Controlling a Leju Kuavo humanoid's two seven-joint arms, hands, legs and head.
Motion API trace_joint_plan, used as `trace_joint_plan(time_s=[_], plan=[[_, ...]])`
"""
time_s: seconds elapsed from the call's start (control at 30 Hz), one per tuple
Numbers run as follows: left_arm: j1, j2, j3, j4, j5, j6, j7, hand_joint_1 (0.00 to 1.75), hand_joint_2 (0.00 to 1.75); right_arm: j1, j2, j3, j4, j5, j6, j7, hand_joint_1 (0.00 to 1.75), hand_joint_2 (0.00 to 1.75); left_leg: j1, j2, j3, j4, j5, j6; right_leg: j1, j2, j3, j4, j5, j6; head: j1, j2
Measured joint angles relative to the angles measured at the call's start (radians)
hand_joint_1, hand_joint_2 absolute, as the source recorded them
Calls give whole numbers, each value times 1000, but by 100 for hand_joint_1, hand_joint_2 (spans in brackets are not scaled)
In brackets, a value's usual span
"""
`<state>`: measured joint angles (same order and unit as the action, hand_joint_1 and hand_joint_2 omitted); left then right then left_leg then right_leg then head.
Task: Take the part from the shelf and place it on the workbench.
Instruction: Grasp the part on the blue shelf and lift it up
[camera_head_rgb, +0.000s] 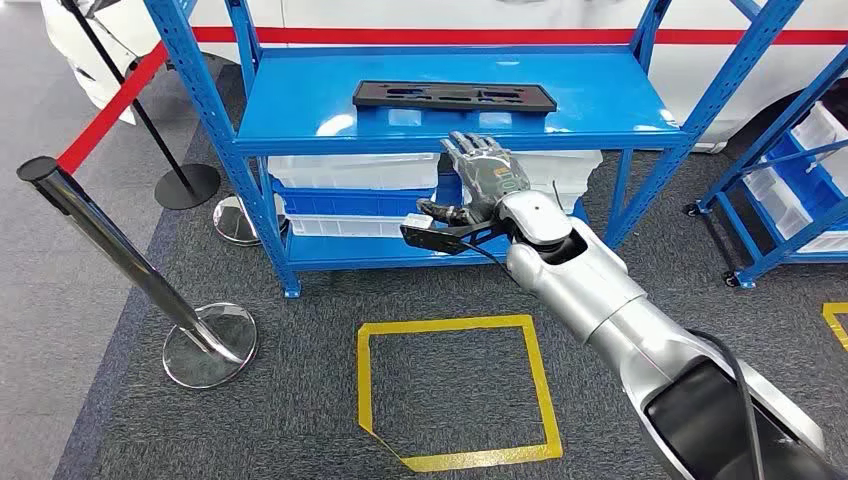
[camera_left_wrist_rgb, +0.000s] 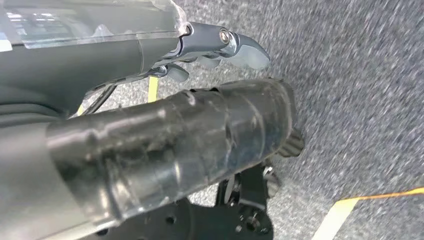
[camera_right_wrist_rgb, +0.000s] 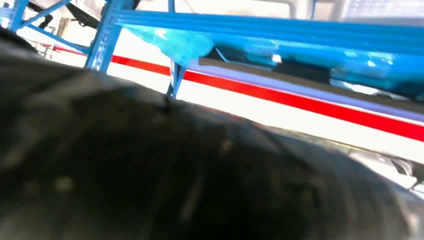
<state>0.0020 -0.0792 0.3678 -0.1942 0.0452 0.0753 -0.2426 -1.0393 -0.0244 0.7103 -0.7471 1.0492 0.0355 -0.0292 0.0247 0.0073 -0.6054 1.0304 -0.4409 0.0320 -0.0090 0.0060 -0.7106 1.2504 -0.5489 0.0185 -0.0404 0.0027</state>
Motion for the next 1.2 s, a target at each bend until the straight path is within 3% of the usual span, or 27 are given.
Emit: trace_joint_plan(time_s=[0.1,0.13,0.2,0.23,0.3,0.4,0.47,0.57,0.6,0.63,0.7,0.77,0.93,0.97,1.07,1.1,1.13,1.2], plan=[[0,0,5,0,0,5,4,0,0,3,-2,7,-1,-3,4,0,0,0,0,-1,2,0,-2,1,-3,0,-38,61,-1,2,0,0],[1,0,6,0,0,7,6,0,0,4,-2,11,-2,-4,5,1,0,0,0,-1,4,1,-4,0,-4,-1,-32,40,24,1,0,0],[2,-2,7,0,-1,8,9,0,0,2,-4,15,-4,-4,6,1,0,0,0,-1,10,0,-8,-3,-1,-2,24,-88,97,-10,0,0],[2,-3,7,0,-1,8,11,0,0,0,-5,16,-6,-4,6,1,0,0,-1,-1,12,0,-10,-6,3,-4,53,-151,121,-16,0,0],[0,-6,9,0,-1,10,14,0,0,-3,-7,18,-8,-5,7,1,0,0,-1,0,12,-1,-12,-15,12,-5,79,-211,131,-26,0,0],[-3,-7,14,0,-2,9,12,0,0,-6,-9,23,-13,-7,10,4,0,0,-1,2,16,-2,-19,-33,11,-2,94,-230,126,-40,0,0],[-3,-5,17,0,-4,6,5,0,0,-11,-10,26,-18,-10,12,7,0,0,-2,1,-8,57,-47,-39,4,-2,113,-246,124,-53,-1,0],[-1,-4,21,0,-8,1,-4,0,0,-10,-10,33,-19,-17,15,9,0,0,-1,0,-111,236,-105,-43,8,-2,132,-248,111,-62,-1,0],[-1,-3,22,0,-10,0,-6,0,0,-7,-11,35,-20,-19,16,9,0,0,-1,0,-133,261,-99,-44,9,-1,138,-246,104,-62,-1,0],[-1,-2,23,0,-12,-1,-7,0,0,-6,-11,36,-20,-21,16,9,0,0,-1,0,-136,249,-75,-45,9,1,144,-242,98,-61,-1,0],[1,-1,26,0,-16,1,-8,0,0,-5,-12,38,-23,-22,16,10,0,0,-1,0,-97,137,5,-43,7,3,158,-231,79,-54,-1,0],[2,1,29,1,-20,5,-9,0,0,-6,-15,39,-27,-22,17,11,0,0,-4,-2,-55,40,43,-36,9,6,160,-218,61,-43,-1,0],[1,0,30,2,-25,13,-8,0,0,-6,-27,42,-42,-23,18,14,0,0,-2,-6,-28,2,23,-12,11,5,144,-178,55,-20,0,0],[1,0,30,2,-26,16,-7,0,0,-7,-30,42,-44,-24,18,15,0,0,0,-6,-19,-2,20,-7,9,3,123,-139,45,-15,0,0],[-1,1,31,2,-29,21,-7,0,0,-5,-39,43,-46,-25,22,16,0,0,0,-6,1,-6,6,1,1,0,15,25,-13,0,1,0],[-1,1,31,2,-30,23,-7,0,0,-1,-41,44,-46,-25,23,17,0,0,0,-7,7,-6,0,1,-1,0,-13,51,-18,2,1,0],[-2,1,31,2,-31,24,-8,0,0,1,-43,45,-46,-26,24,17,0,0,0,-8,14,-6,-5,1,-3,0,-24,44,-2,2,1,0],[-2,1,31,2,-33,25,-10,0,0,2,-47,46,-46,-26,25,18,0,0,0,-10,33,-6,-18,-3,-3,-1,3,-67,90,-4,1,0]])
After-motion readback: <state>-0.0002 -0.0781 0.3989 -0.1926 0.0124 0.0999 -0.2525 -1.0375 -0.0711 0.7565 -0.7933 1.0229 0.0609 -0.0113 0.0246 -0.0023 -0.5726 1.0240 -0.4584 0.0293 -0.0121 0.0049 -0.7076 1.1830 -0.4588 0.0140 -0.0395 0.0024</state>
